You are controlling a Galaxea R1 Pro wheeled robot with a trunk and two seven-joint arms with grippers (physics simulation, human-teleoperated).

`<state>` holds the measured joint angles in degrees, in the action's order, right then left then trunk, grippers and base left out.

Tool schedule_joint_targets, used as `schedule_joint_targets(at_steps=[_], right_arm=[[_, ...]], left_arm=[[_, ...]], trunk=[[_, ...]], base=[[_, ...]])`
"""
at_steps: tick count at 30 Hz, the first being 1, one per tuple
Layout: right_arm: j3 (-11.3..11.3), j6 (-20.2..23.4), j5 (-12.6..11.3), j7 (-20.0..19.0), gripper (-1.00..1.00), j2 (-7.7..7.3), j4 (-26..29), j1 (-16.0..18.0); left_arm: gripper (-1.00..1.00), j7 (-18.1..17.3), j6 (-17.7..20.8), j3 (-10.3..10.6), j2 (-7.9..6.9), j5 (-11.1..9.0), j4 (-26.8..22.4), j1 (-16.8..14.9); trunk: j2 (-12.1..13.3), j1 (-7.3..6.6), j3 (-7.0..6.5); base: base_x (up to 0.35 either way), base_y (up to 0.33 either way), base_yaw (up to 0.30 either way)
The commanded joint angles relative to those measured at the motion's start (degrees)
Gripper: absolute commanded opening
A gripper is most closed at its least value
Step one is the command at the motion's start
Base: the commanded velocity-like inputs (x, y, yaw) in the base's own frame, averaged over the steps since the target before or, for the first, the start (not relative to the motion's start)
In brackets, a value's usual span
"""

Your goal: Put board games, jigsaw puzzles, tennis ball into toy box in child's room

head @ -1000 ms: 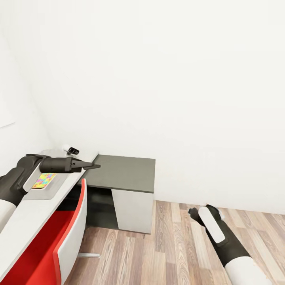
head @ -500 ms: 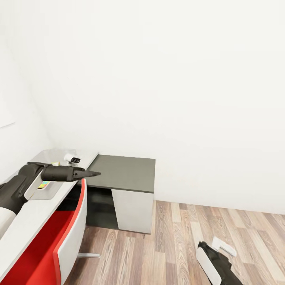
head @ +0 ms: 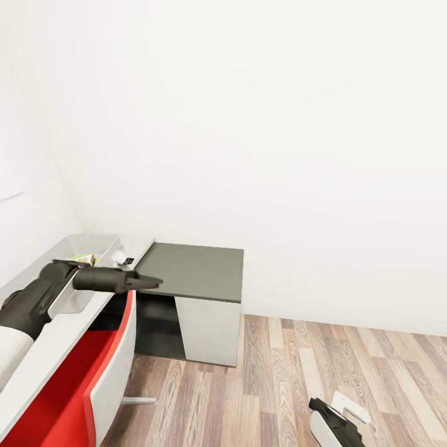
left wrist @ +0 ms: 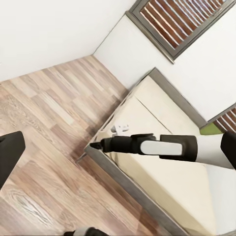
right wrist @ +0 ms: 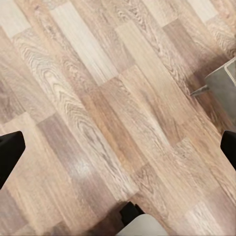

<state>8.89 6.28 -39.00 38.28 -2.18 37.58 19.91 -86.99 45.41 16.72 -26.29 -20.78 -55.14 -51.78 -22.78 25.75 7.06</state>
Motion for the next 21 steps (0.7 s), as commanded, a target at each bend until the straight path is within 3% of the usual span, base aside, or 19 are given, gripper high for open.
schedule_joint_targets(at_steps=[1, 10, 21], right_arm=[[0.4, 0.4, -0.1, 0.3, 1.0, -0.09, 0.0, 0.0], [0.5, 0.2, 0.1, -0.9, 1.0, -0.09, -0.9, 0.0], [0.4, 0.1, 0.1, -2.9, 1.0, -0.17, -2.2, 0.0]], left_arm=[[1.0, 0.1, 0.6, 0.3, 0.15, -0.2, 0.4, -0.1], [1.0, 1.8, -3.3, 0.5, 1.06, 0.5, 3.8, -0.1], [1.0, 2.0, -3.9, 0.6, 1.54, 0.7, 4.4, -0.1]], trunk=[[-0.1, 0.04, 0.13], [-0.1, 0.04, 0.13], [-0.1, 0.04, 0.13]], base=[[0.0, 0.0, 0.0], [0.0, 0.0, 0.0], [0.0, 0.0, 0.0]])
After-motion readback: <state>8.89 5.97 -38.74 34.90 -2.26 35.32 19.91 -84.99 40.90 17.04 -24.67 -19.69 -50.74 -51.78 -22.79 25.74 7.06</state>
